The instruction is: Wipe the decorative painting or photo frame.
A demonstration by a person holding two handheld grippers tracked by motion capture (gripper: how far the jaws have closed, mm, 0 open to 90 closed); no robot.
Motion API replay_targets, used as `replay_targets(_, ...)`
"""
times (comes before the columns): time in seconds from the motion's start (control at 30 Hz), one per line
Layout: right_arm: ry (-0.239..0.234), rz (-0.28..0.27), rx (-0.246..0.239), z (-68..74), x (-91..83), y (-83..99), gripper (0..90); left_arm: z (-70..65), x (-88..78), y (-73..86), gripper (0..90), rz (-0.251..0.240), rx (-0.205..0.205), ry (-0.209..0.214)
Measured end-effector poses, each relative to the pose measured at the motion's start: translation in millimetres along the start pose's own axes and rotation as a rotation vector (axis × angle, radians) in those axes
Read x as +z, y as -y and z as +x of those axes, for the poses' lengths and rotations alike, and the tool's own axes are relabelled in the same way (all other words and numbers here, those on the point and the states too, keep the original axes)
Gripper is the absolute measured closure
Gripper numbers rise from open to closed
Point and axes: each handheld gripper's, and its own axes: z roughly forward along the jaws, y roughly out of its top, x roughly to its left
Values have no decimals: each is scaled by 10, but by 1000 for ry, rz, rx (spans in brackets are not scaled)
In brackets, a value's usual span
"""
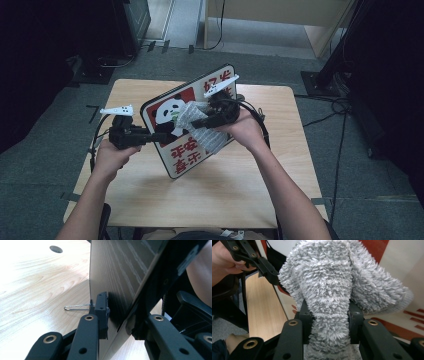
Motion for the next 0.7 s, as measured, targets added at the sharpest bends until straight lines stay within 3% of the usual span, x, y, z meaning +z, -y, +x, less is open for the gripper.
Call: replay_targets(0.7,-17,7,5,-27,167,258,659,4,2,3,719,-2,-9,5)
